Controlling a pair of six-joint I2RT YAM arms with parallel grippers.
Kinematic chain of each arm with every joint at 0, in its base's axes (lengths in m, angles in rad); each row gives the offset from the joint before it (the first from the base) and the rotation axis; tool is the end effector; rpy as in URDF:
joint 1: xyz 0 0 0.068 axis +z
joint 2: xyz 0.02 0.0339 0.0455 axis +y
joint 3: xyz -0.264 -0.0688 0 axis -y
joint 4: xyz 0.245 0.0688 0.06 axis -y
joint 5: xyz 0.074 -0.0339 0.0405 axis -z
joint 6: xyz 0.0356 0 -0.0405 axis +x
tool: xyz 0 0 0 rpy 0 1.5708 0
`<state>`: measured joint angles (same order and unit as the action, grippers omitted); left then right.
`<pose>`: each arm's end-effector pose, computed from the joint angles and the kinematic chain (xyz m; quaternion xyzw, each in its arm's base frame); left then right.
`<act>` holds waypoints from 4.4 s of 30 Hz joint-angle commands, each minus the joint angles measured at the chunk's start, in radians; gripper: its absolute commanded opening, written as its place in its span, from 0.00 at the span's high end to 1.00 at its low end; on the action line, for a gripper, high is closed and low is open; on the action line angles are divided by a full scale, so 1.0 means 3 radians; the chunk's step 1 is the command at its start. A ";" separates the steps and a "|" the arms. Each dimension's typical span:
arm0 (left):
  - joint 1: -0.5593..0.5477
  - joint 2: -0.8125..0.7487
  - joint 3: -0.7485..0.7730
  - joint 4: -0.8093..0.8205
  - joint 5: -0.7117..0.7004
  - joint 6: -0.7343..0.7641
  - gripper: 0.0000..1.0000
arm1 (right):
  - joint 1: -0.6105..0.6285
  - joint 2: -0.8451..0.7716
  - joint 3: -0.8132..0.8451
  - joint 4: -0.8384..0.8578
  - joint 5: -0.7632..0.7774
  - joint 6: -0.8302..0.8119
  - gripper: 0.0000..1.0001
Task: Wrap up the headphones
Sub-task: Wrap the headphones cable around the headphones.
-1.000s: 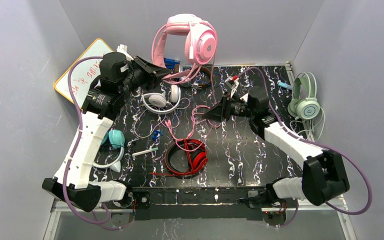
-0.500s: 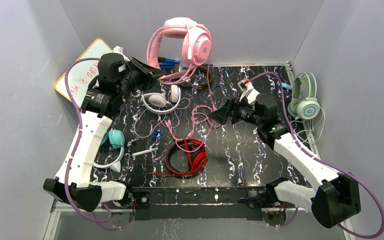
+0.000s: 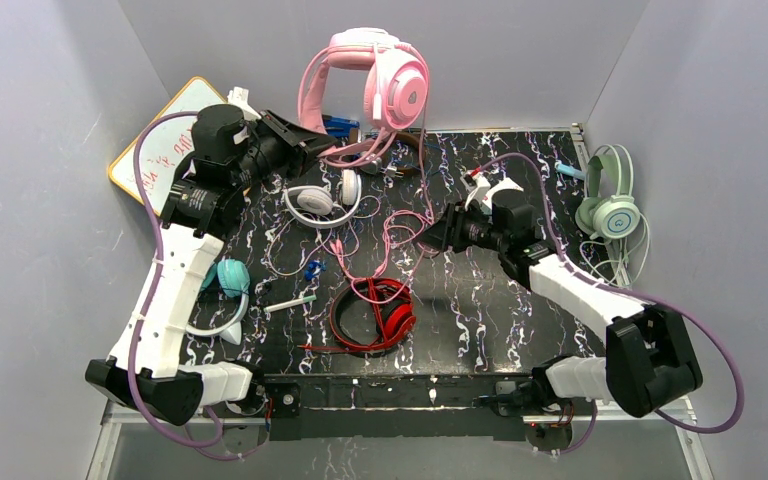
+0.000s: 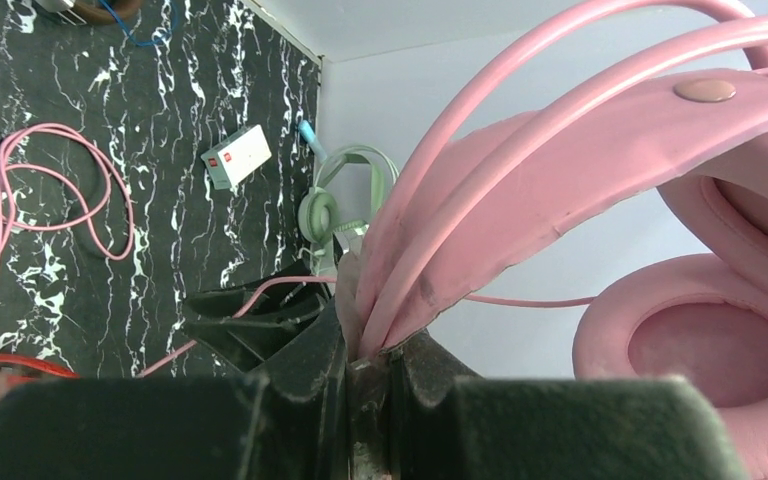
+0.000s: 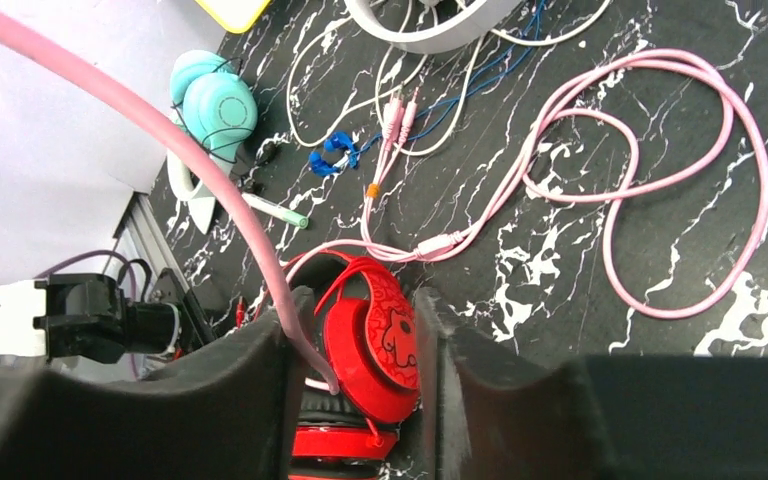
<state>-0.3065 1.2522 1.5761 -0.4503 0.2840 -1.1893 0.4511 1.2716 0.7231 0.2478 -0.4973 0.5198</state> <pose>0.2428 -0.0873 0.4854 -0.2327 0.7116 -0.5229 0.4075 0.2474 0.1387 0.2580 -0.1191 0.7848 0.4435 0.4161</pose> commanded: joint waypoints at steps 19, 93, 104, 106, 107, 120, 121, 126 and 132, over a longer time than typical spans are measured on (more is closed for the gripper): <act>-0.0120 -0.0655 -0.0940 0.0923 0.1499 0.0770 1.00 | -0.0297 0.0564 0.1652 -0.0591 -0.1059 -0.0461 0.99; -0.0156 0.0157 -0.0240 -0.0428 -0.2180 0.0172 1.00 | 0.0736 0.0593 0.1413 -0.0425 -0.0625 0.0732 0.86; -0.0108 0.0083 -0.0181 -0.0361 -0.1869 0.0147 1.00 | 0.0854 0.0459 0.1118 0.0031 -0.0496 0.0619 0.84; -0.0108 0.0064 -0.0238 -0.0358 -0.1884 0.0141 1.00 | 0.0857 0.0431 0.1185 -0.0016 -0.0513 0.0553 0.83; -0.0108 0.0056 -0.0268 -0.0352 -0.1885 0.0142 1.00 | 0.0864 0.0429 0.1241 -0.0055 -0.0533 0.0512 0.82; -0.0134 -0.0197 -0.0929 -0.0135 -0.2270 0.0926 1.00 | 0.0889 0.1031 0.3104 -0.1438 -0.0554 0.0219 0.82; -0.0149 -0.0227 -0.0992 -0.0067 -0.2266 0.0979 1.00 | 0.0907 0.1138 0.3247 -0.1509 -0.0573 0.0224 0.83; -0.0321 -0.0295 -0.1180 0.0053 -0.2480 0.1119 1.00 | 0.1023 0.1736 0.4087 -0.1885 -0.0544 0.0233 0.84; -0.0556 -0.0260 -0.1268 0.0073 -0.2583 0.1174 1.00 | 0.1056 0.2479 0.5391 -0.2294 -0.0603 0.0293 0.89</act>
<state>-0.4347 1.2102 1.2034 -0.5232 -0.4381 -0.8375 0.7639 1.9369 2.1201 -0.3534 -0.6563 0.5987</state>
